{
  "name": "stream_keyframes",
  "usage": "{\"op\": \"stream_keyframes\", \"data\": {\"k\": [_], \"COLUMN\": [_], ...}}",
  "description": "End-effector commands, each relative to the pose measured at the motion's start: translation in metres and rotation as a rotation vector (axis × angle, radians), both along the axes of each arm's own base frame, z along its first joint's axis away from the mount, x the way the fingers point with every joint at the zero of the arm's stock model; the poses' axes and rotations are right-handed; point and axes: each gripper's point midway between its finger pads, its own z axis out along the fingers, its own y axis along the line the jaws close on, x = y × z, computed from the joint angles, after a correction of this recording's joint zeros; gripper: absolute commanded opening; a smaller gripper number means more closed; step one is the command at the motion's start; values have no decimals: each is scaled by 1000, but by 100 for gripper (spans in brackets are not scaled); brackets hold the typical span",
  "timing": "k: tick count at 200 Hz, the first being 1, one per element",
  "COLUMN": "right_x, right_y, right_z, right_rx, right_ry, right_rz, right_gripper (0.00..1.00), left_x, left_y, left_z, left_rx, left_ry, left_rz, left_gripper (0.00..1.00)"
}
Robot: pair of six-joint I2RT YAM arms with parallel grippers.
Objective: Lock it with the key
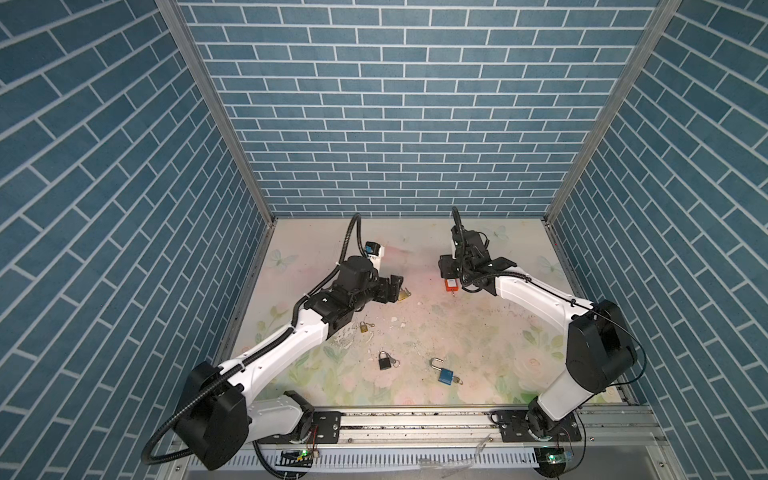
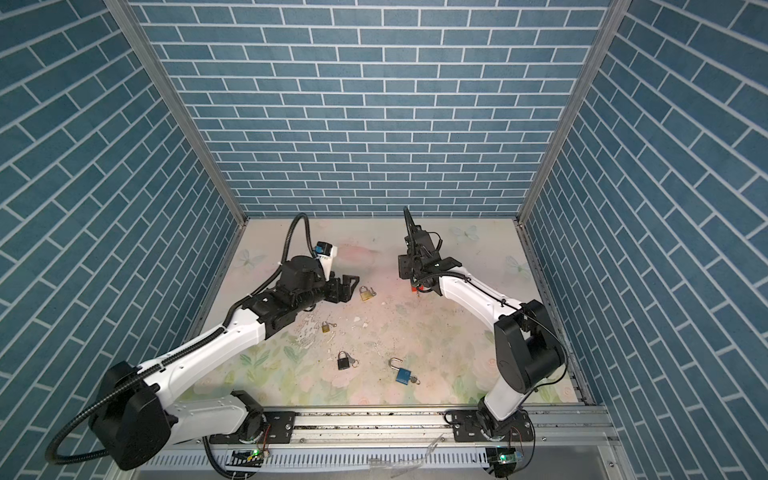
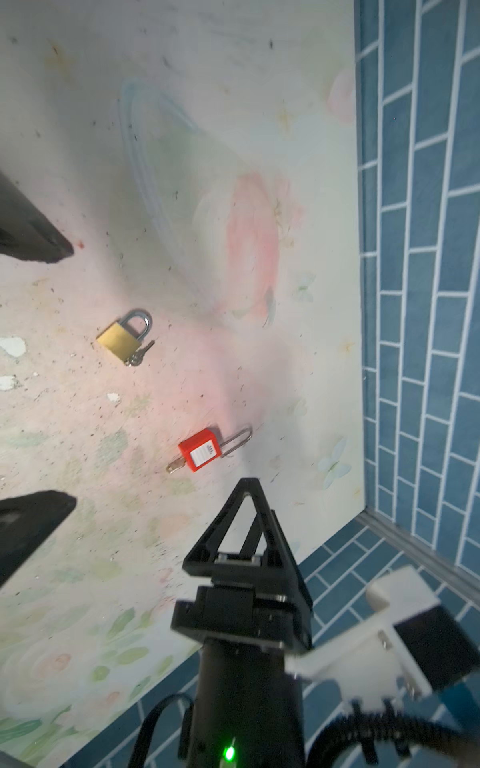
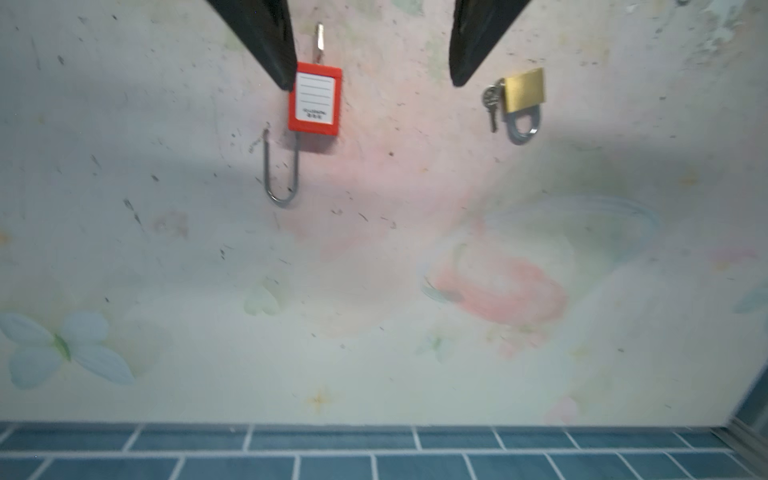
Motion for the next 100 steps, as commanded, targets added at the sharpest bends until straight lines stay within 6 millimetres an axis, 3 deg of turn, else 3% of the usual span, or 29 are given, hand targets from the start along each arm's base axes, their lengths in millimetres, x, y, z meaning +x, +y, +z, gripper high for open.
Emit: {"op": "stream_keyframes", "data": {"k": [1, 29, 100], "right_x": [-8, -3, 1], "right_y": [-21, -24, -14], "right_z": [-37, -57, -87], "right_rx": [-62, -65, -45], "right_ry": [122, 178, 256], "right_rz": [-33, -27, 17], "right_gripper": [61, 61, 64], "left_x": [-6, -11, -15], "left_y": [-9, -21, -20], "left_z": [-14, -20, -29], "left_rx": [63, 75, 65], "left_ry": [41, 62, 93], "left_rz": [-16, -34, -10], "left_gripper": [88, 88, 88]}}
